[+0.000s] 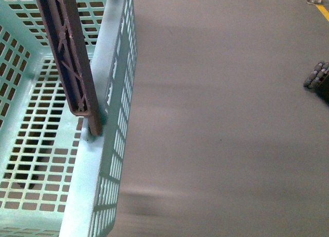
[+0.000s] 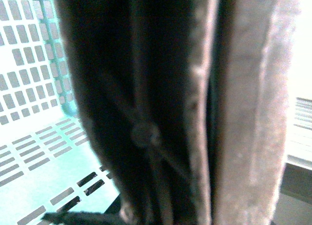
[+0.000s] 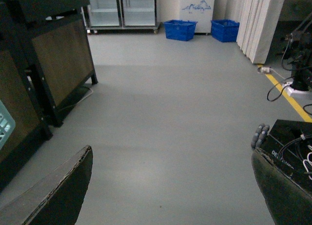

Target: Pick mango and avocado into basket

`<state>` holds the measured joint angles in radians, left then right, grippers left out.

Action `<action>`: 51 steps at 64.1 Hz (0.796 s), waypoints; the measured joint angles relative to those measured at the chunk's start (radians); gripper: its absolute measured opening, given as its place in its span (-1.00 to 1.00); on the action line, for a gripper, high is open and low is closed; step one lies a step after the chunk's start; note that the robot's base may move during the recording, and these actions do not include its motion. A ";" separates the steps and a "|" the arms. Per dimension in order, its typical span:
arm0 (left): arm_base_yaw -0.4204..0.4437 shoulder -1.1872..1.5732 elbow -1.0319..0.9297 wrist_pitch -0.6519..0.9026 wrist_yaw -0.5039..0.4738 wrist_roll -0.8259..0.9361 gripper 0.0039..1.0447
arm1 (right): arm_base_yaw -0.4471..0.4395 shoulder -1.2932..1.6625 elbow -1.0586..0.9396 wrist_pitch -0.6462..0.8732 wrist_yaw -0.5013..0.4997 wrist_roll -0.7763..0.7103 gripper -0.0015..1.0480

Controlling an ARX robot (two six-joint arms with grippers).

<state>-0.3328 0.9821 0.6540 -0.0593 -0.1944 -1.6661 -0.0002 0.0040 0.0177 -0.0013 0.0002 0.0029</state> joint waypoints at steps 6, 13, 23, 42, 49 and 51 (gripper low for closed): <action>0.000 0.000 0.000 0.000 0.000 0.000 -0.72 | 0.000 0.000 0.000 0.000 0.000 0.000 0.83; 0.000 0.000 0.000 0.000 0.000 0.000 -0.72 | 0.000 0.000 0.000 0.000 0.000 0.000 0.83; 0.000 0.000 0.000 0.000 0.000 0.000 -0.72 | 0.000 0.000 0.000 0.000 0.000 0.000 0.83; 0.000 0.000 0.000 0.000 0.000 0.000 -0.72 | 0.000 0.000 0.000 0.000 0.000 0.000 0.83; 0.000 0.000 0.000 0.000 0.000 0.000 -0.72 | 0.000 0.000 0.000 0.000 0.000 0.000 0.83; 0.000 0.000 0.000 0.000 0.000 0.000 -0.72 | 0.000 0.000 0.000 0.000 0.000 0.000 0.83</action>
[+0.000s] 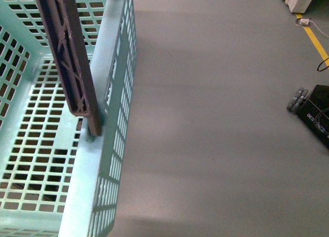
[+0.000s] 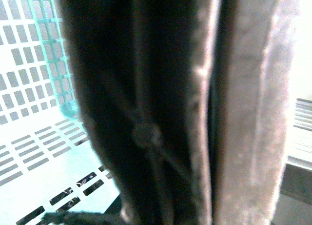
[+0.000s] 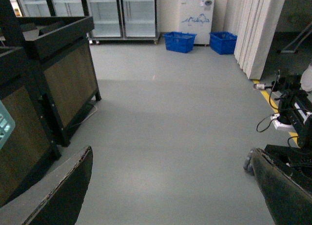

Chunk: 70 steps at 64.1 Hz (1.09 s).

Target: Pick mango and avocado into basket

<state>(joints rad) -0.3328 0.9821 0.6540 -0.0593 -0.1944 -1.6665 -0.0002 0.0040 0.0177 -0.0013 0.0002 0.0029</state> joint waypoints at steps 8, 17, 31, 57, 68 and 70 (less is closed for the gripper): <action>0.000 0.000 0.000 0.000 0.000 0.000 -0.72 | 0.000 0.000 0.000 0.000 0.000 0.000 0.83; 0.000 0.000 0.000 0.000 0.000 0.000 -0.72 | 0.000 0.000 0.000 0.000 0.000 0.000 0.83; 0.000 0.000 0.000 0.000 0.000 0.000 -0.72 | 0.000 0.000 0.000 0.000 0.000 0.000 0.83; 0.000 0.000 0.001 0.000 0.000 0.000 -0.72 | 0.000 0.000 0.000 0.000 0.000 0.000 0.83; -0.002 0.000 0.001 0.000 0.001 -0.002 -0.72 | 0.000 0.000 0.000 0.000 0.003 0.000 0.83; -0.004 0.000 0.001 0.000 0.006 -0.002 -0.72 | 0.000 0.000 0.000 0.000 0.004 0.000 0.83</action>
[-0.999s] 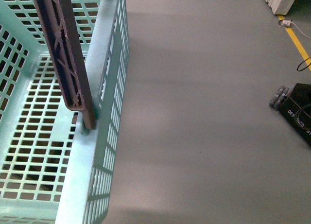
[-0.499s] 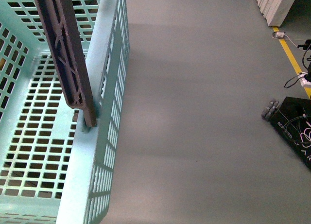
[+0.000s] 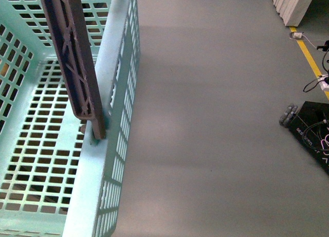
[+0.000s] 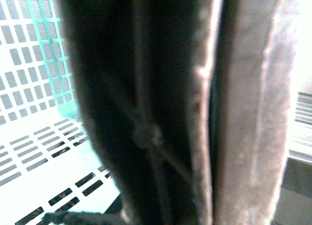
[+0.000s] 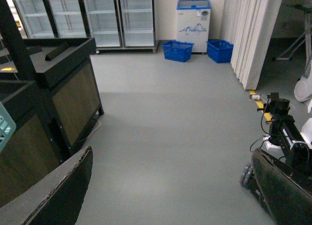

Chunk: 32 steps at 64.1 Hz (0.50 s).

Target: Pick mango and avocado into basket

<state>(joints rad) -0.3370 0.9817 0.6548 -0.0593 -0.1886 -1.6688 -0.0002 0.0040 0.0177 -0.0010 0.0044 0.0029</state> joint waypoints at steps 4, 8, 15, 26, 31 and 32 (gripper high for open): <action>-0.003 0.000 0.000 0.000 0.014 -0.005 -0.72 | 0.000 0.000 0.000 0.000 0.000 0.000 0.83; -0.003 0.000 0.000 0.000 0.017 -0.013 -0.72 | 0.000 0.000 0.000 0.000 -0.001 0.000 0.83; -0.002 0.000 0.000 0.000 -0.005 -0.008 -0.72 | 0.000 0.000 0.000 0.000 -0.001 0.000 0.83; 0.000 0.000 0.000 0.000 -0.006 -0.004 -0.72 | 0.000 0.000 0.000 0.000 -0.002 0.000 0.83; 0.000 0.000 0.000 0.000 -0.004 -0.005 -0.72 | 0.000 0.001 0.000 -0.001 -0.003 0.000 0.83; 0.000 0.000 0.000 0.000 -0.004 -0.005 -0.72 | 0.000 0.000 0.000 0.000 0.000 0.000 0.83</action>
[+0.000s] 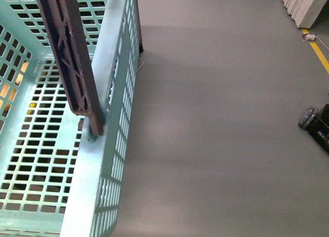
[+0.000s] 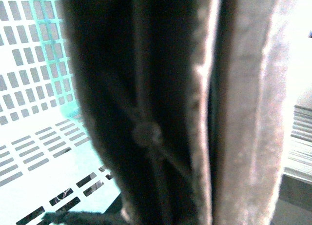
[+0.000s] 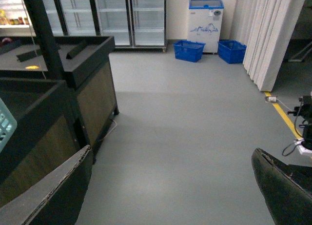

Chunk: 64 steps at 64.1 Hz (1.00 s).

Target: Pick mango and avocado into basket

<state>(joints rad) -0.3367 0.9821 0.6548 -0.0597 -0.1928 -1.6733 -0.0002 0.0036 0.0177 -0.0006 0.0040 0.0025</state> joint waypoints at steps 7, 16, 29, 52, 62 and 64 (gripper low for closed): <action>0.000 0.000 0.000 0.000 0.000 0.000 -0.72 | 0.000 0.002 0.000 0.000 -0.003 0.000 0.83; 0.000 0.000 0.000 0.000 0.001 0.000 -0.72 | 0.000 0.000 0.000 -0.001 -0.004 0.000 0.83; 0.000 0.000 0.000 0.000 -0.001 0.001 -0.72 | 0.000 0.000 0.000 -0.001 -0.003 0.000 0.83; 0.000 0.000 0.000 0.000 -0.002 0.001 -0.72 | 0.000 0.000 0.000 -0.001 -0.001 0.000 0.83; 0.000 0.000 0.000 0.000 -0.002 0.001 -0.72 | 0.000 0.000 0.000 -0.001 -0.004 0.000 0.83; 0.000 0.000 0.000 0.000 -0.002 0.001 -0.72 | 0.000 0.000 0.000 -0.001 -0.004 0.000 0.83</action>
<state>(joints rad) -0.3367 0.9817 0.6552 -0.0593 -0.1947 -1.6722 -0.0002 0.0036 0.0177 -0.0013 0.0002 0.0029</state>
